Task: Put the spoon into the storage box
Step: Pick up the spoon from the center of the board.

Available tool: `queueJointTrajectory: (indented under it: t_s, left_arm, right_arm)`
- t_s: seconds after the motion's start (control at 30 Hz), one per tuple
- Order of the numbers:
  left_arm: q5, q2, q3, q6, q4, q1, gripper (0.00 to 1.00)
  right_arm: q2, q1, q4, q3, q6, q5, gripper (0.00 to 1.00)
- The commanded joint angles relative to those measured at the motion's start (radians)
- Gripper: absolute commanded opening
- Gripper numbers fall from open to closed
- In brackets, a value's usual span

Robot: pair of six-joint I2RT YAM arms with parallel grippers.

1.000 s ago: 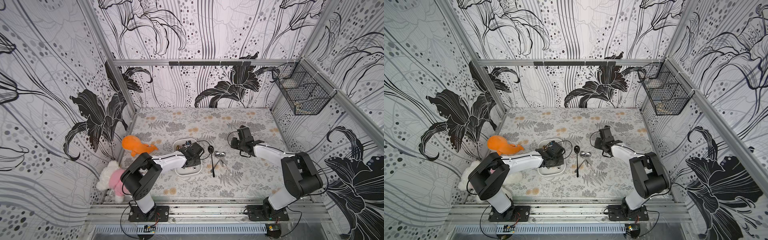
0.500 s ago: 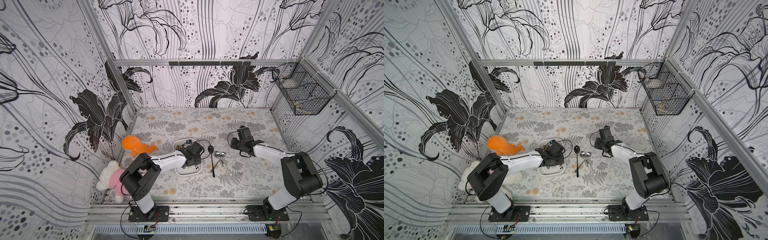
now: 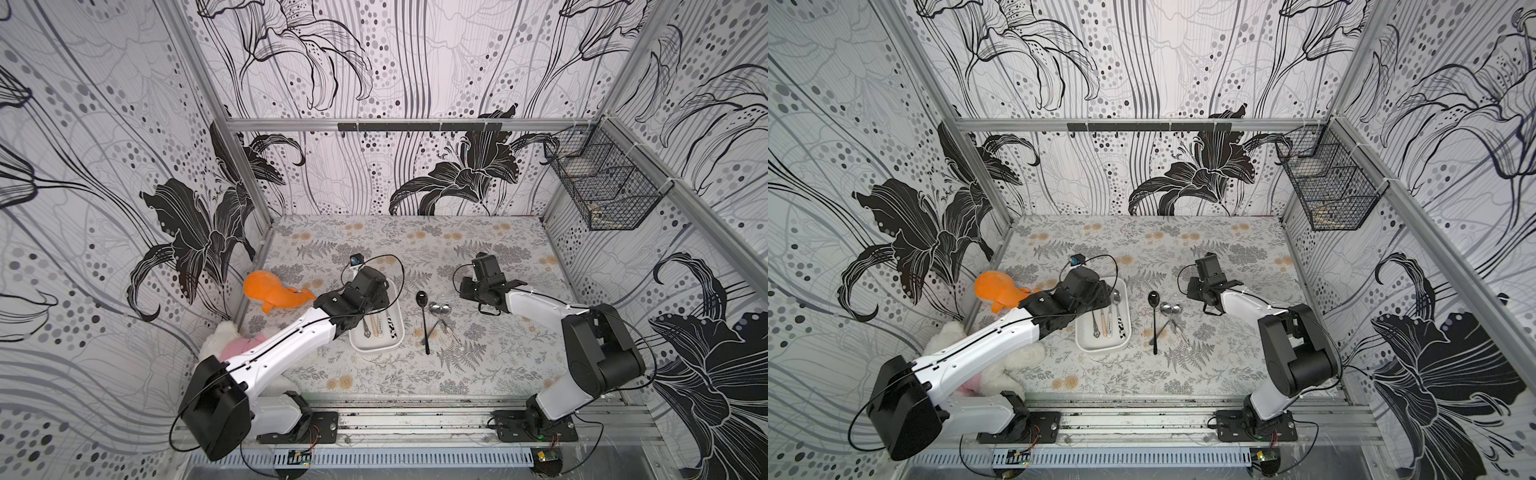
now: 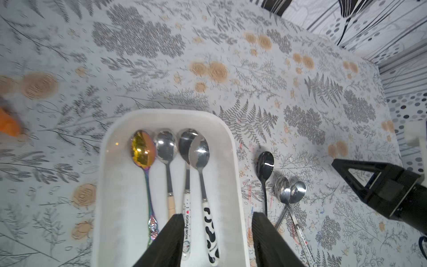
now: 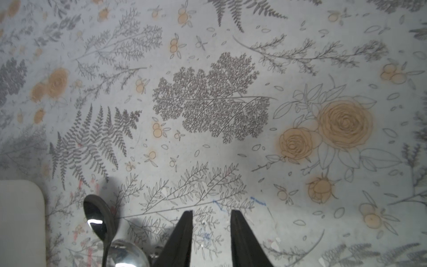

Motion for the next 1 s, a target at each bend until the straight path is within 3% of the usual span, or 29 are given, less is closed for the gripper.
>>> queueJointTrajectory:
  t_s: [0.0,0.23,0.53,0.97]
  left_arm:
    - [-0.088,-0.065,-0.028,0.059,-0.074,0.03,0.55]
    - [-0.159,-0.156,-0.04,0.085,-0.152,0.048,0.57]
    - [-0.168,-0.208,-0.073,0.106,-0.197,0.05,0.58]
    - [-0.166,-0.222,-0.087,0.138,-0.192,0.05,0.59]
  right_arm:
    - [-0.026,0.079,-0.126,0.075,-0.056,-0.015,0.33]
    - [-0.051,0.227,-0.29,0.078,-0.031,0.014,0.32]
    - [-0.069,0.255,-0.451,0.028,-0.039,-0.075,0.33]
    - [0.008,0.321,-0.545,-0.015,-0.025,-0.018,0.34]
